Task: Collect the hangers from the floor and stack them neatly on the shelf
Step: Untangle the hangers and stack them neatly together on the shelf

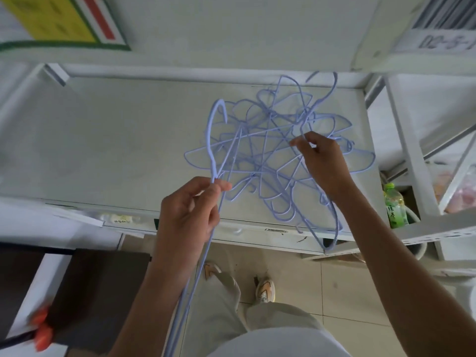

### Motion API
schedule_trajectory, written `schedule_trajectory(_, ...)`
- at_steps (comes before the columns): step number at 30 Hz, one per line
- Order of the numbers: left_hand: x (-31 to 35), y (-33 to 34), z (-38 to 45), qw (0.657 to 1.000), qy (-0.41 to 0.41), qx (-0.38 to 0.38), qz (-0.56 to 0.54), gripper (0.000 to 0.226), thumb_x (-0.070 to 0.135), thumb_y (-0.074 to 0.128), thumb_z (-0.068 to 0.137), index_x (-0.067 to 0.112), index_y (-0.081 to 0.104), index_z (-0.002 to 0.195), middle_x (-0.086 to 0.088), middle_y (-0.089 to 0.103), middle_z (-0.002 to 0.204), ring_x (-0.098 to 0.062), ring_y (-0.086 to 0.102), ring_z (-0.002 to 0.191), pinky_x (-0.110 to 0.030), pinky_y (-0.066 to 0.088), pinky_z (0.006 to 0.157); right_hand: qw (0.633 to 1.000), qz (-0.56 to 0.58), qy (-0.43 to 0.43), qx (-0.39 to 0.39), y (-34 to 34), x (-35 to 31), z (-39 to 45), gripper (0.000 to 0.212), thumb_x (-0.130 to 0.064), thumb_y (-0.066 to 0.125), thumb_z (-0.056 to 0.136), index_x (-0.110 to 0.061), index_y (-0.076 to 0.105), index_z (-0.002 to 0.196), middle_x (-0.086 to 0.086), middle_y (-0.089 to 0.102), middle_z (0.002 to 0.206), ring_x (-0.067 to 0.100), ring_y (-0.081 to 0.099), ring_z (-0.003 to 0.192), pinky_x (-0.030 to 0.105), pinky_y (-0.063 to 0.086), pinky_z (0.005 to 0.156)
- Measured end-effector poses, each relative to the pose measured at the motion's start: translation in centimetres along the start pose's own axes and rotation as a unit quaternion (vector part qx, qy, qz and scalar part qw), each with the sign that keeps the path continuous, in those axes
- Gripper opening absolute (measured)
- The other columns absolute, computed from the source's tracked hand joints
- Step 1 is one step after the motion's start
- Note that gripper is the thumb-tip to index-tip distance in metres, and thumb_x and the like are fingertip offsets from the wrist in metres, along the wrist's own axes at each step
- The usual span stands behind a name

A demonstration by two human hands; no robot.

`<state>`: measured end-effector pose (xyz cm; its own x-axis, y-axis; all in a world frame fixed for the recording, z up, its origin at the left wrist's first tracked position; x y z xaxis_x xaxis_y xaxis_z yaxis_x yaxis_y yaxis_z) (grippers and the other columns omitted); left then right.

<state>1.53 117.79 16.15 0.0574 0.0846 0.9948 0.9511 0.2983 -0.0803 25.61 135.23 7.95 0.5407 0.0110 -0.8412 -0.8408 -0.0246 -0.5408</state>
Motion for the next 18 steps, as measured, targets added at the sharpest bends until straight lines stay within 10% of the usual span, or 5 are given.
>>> schedule_trajectory(12,-2.2,5.3,-1.3,0.991,-0.091,-0.088,-0.046,0.041,0.028,0.053,0.102,0.005,0.078,0.08,-0.001,0.032,0.032,-0.014,0.021,0.03,-0.019,0.024,0.04,0.994,0.111,0.012,0.019,-1.1,-3.7,-15.0,0.026,-0.027,0.052,0.107,-0.018,0.067,0.087,-0.008,0.028,0.043,0.009,0.02,0.046,0.023,0.02,0.045)
schedule_trajectory(18,-2.3,7.7,-0.9,0.998,-0.054,-0.039,-0.013,0.034,0.029,0.052,0.106,0.013,0.08,0.096,-0.01,0.074,0.068,-0.017,0.056,0.046,-0.027,0.042,0.048,0.989,0.147,0.031,0.021,0.0,-4.5,-17.7,0.038,-0.026,0.048,0.108,-0.017,0.041,0.072,-0.002,0.028,0.056,0.021,0.026,0.056,0.036,0.026,0.051)
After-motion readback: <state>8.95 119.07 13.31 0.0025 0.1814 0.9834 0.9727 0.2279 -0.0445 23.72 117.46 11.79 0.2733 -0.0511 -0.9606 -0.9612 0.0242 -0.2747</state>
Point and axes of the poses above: each hand's wrist, its own z-axis towards the middle knuckle, its own y-axis out of the palm, x = y × z, the point moved 5 cm from there along z, towards the middle knuckle
